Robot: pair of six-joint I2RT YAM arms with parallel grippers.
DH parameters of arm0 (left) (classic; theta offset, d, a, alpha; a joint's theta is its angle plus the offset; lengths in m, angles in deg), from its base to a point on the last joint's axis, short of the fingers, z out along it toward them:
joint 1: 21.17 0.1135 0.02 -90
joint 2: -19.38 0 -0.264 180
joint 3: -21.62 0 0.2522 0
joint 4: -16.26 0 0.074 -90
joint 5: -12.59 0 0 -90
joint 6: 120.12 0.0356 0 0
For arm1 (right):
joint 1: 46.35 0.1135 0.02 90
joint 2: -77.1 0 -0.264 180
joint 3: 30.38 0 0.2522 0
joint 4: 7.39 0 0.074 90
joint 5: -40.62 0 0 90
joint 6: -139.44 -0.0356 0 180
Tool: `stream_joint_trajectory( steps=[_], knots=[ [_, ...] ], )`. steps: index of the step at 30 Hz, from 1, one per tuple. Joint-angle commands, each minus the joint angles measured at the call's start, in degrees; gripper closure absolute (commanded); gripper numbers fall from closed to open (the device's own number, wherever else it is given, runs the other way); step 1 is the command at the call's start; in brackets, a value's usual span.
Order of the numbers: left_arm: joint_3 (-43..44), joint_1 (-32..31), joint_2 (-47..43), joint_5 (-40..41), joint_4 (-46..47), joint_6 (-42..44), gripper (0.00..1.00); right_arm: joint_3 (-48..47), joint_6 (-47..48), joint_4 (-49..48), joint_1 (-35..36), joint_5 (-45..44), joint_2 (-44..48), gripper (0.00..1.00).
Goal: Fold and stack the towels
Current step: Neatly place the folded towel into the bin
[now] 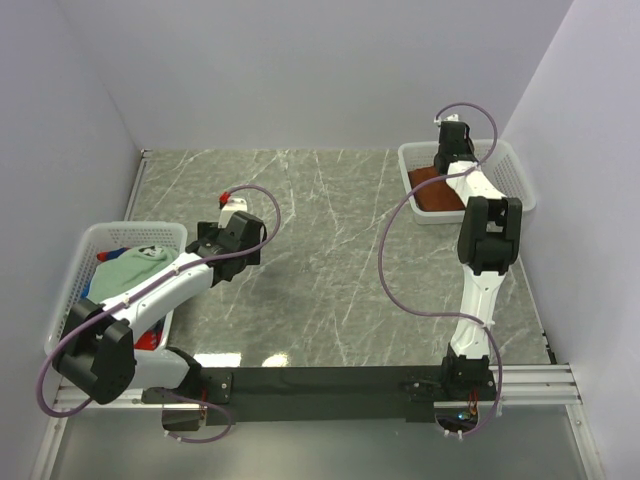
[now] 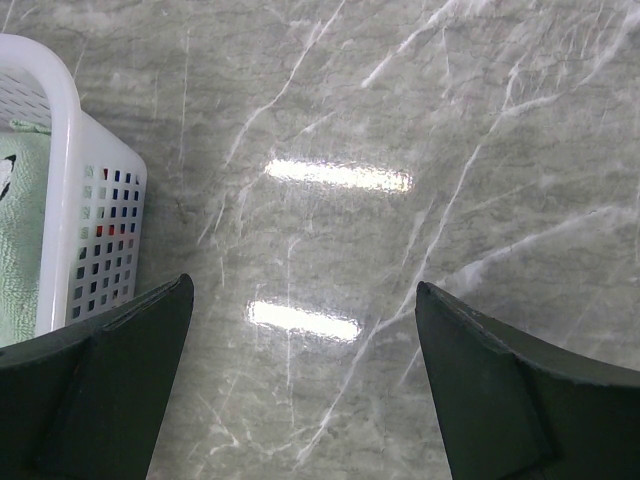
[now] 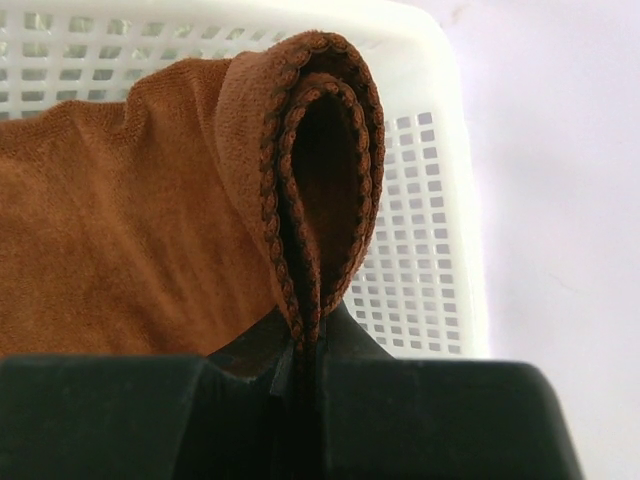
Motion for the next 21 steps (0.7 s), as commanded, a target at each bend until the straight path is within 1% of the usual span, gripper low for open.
stream_joint_trajectory(
  steps=[1,7,10,11,13,14,16,17,21],
  knots=[
    [1.8,0.2,0.4,0.9,0.6,-0.3,0.02,-0.7,0.4,-2.5,-0.5,-2.8,-1.1,1.00],
    [1.9,0.1,0.6,0.8,0.6,-0.2,0.02,-1.6,0.5,-4.7,-1.2,-7.3,-4.2,1.00],
    [1.8,0.2,0.8,0.8,0.6,-0.2,0.02,-2.6,0.5,-6.1,-1.7,-10.9,-6.0,0.86],
    [1.9,0.2,0.9,0.8,0.6,-0.2,0.02,-2.8,0.5,-7.2,-1.8,-11.8,-6.2,0.75],
    [1.9,0.1,1.0,0.8,0.5,-0.2,0.02,-3.5,0.5,-8.2,-2.3,-14.9,-7.1,0.64],
    [1.9,0.1,1.1,0.9,0.5,-0.2,0.02,-3.8,0.2,-8.9,-2.4,-15.8,-7.2,0.54],
    [1.9,0.1,1.2,0.8,0.5,-0.2,0.02,-4.4,-0.6,-9.2,-2.9,-18.7,-7.3,0.46],
    [1.9,0.2,1.3,0.8,0.5,-0.2,0.02,-4.8,-1.2,-9.3,-3.1,-19.6,-7.3,0.39],
    [1.9,0.2,1.5,0.9,0.4,-0.3,0.02,-7.8,-6.4,-7.1,-4.6,-22.1,-6.1,0.30]
  ],
)
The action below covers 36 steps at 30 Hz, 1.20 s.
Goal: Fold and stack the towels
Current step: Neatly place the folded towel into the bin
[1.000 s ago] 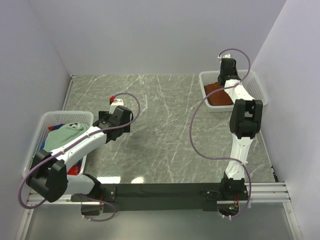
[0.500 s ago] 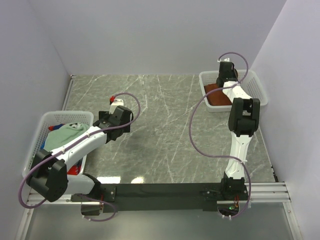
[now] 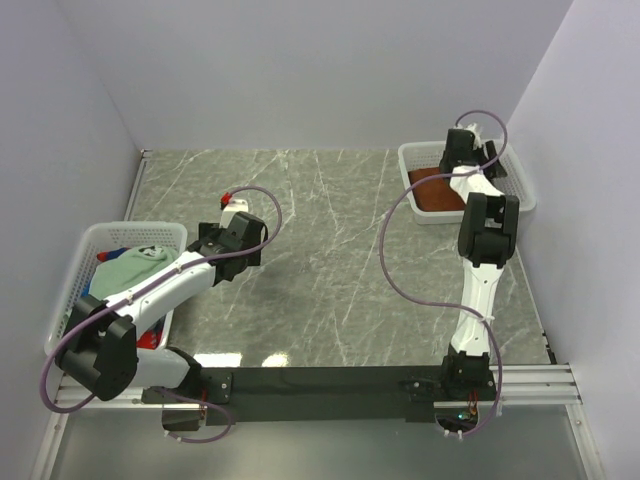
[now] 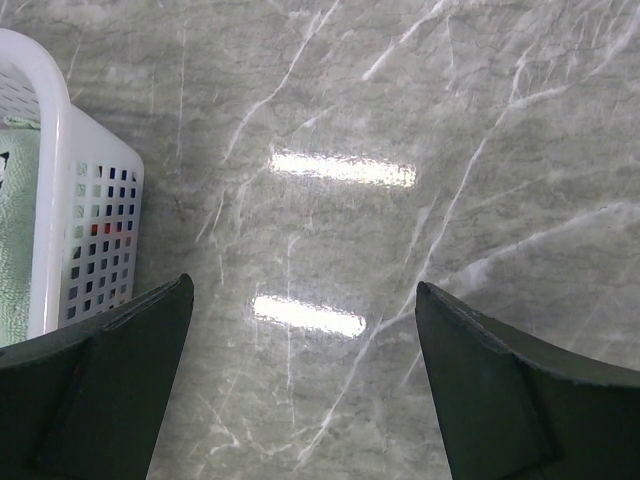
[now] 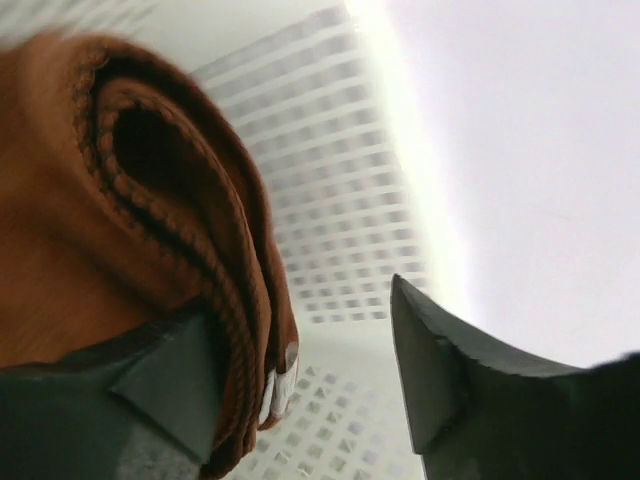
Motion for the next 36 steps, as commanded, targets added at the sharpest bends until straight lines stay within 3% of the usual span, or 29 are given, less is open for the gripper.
stream_joint_trajectory(
  steps=[1,10,13,17,21,25,31,36],
  knots=[
    [2.0,0.2,0.4,0.8,0.4,-0.2,0.02,-4.9,-5.8,-1.9,-1.6,-5.4,2.5,0.28],
    [2.1,0.1,0.7,1.0,0.3,-0.2,0.02,-4.9,-14.9,5.3,-2.4,-3.3,8.4,0.27],
    [2.1,0.2,0.6,1.2,0.4,-0.2,0.02,-3.7,-19.6,9.9,-2.1,4.1,11.6,0.28],
    [2.2,0.2,0.7,1.3,0.3,-0.2,0.02,0.5,-22.1,14.6,-1.5,25.4,17.3,0.35],
    [2.1,0.2,0.5,1.3,0.2,-0.3,0.03,0.2,-24.7,20.2,-1.1,39.0,17.3,0.41],
    [2.0,0.1,-0.5,1.0,0.4,-0.1,0.03,-1.4,-27.1,25.1,-1.0,46.6,14.4,0.48],
    [2.0,0.2,-1.0,0.1,0.5,0.0,0.03,-4.3,-29.6,31.9,-0.7,54.3,9.3,0.50],
    [2.2,0.1,-1.3,-0.3,0.5,-0.1,0.03,2.9,-33.2,29.7,1.9,59.2,12.5,0.50]
  ],
)
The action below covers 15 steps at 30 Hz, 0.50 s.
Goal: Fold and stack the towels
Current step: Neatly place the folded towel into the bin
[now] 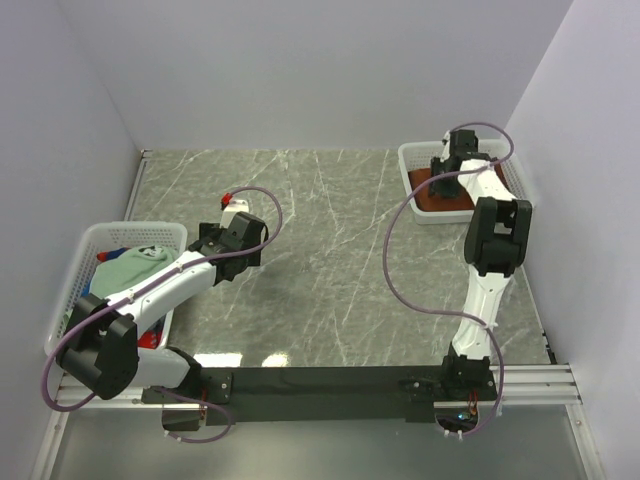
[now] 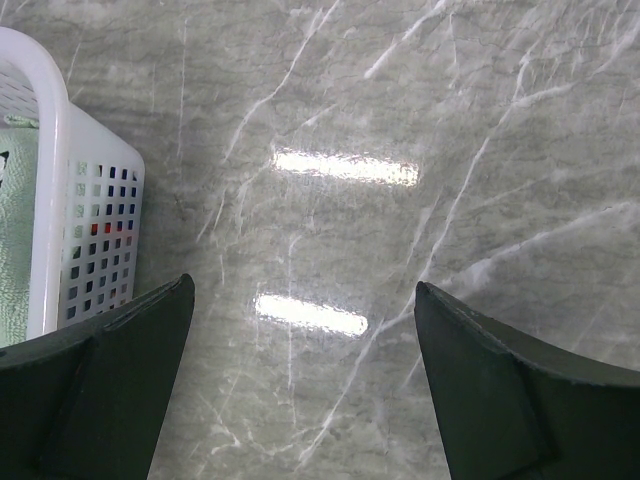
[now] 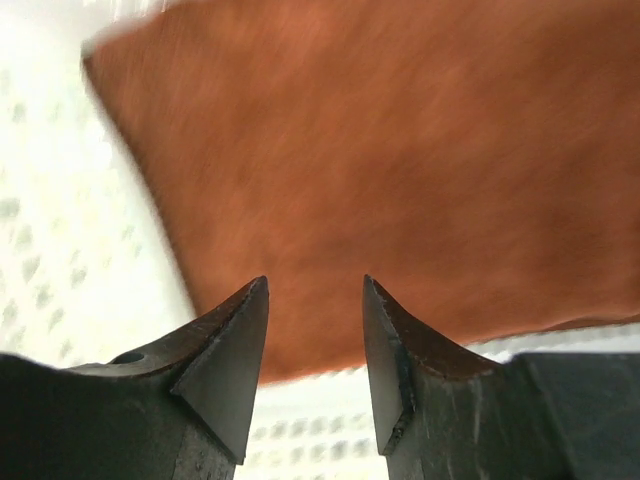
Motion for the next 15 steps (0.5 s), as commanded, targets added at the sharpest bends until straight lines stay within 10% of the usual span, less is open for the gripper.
stream_joint_trajectory(
  steps=[1,15],
  knots=[
    [2.2,0.2,-1.8,-0.5,0.6,0.0,0.03,3.4,-3.8,-1.1,3.1,5.2,4.3,0.50],
    [2.2,0.2,-0.8,-0.4,0.3,0.0,0.03,7.6,-15.2,-2.6,20.7,-5.3,8.0,0.48]
  ],
)
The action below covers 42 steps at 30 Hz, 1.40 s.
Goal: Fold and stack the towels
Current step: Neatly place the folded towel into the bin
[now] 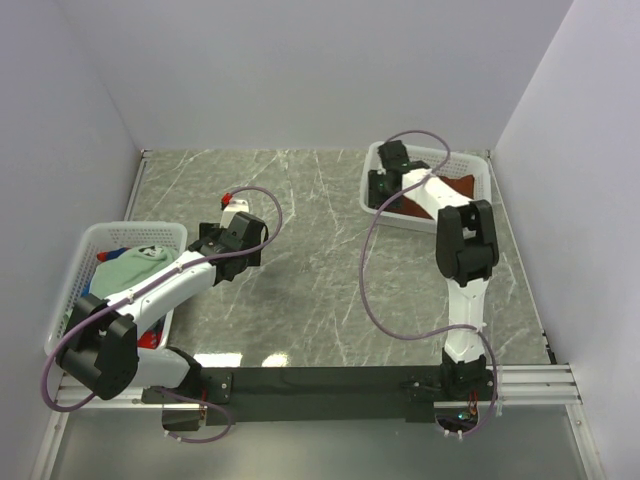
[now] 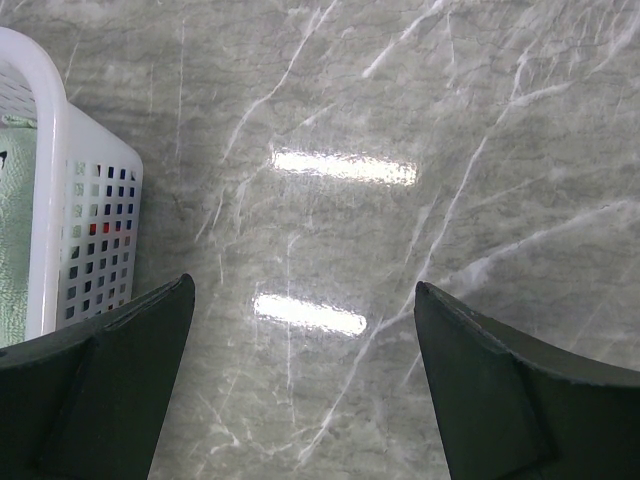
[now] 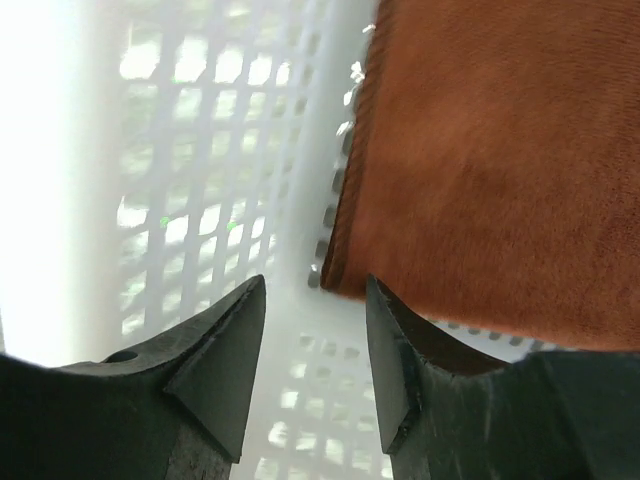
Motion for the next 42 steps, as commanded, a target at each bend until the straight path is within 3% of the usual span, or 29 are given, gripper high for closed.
stream_joint_trajectory(
  steps=[1,11,14,20,25,32,42],
  knots=[
    [2.4,0.2,-0.7,-0.1,0.3,-0.1,0.03,-2.0,-3.4,-0.7,3.1,-8.4,3.5,0.48],
    [2.5,0.2,0.5,-0.5,0.3,0.0,0.03,-5.2,-8.2,-2.6,4.5,-14.2,-1.1,0.48],
    [3.9,0.2,1.2,-4.4,1.2,-1.0,0.03,-5.8,-9.1,-3.2,4.5,-15.6,-2.1,0.48],
    [17.5,0.1,7.4,-18.2,5.9,-5.5,0.07,-7.5,-10.4,-4.3,4.6,-15.5,-4.0,0.49],
    [30.5,0.2,18.1,-24.2,11.1,-8.5,0.11,-8.8,-10.2,-3.2,4.6,-15.2,-5.2,0.49],
    [41.3,0.2,30.3,-31.4,12.3,-11.6,0.12,4.4,-7.6,-7.5,7.5,-10.6,5.3,0.48],
    [33.1,-0.1,28.6,-38.3,17.4,-17.7,0.18,22.2,-9.4,-11.6,16.7,-6.1,20.1,0.48]
  ],
)
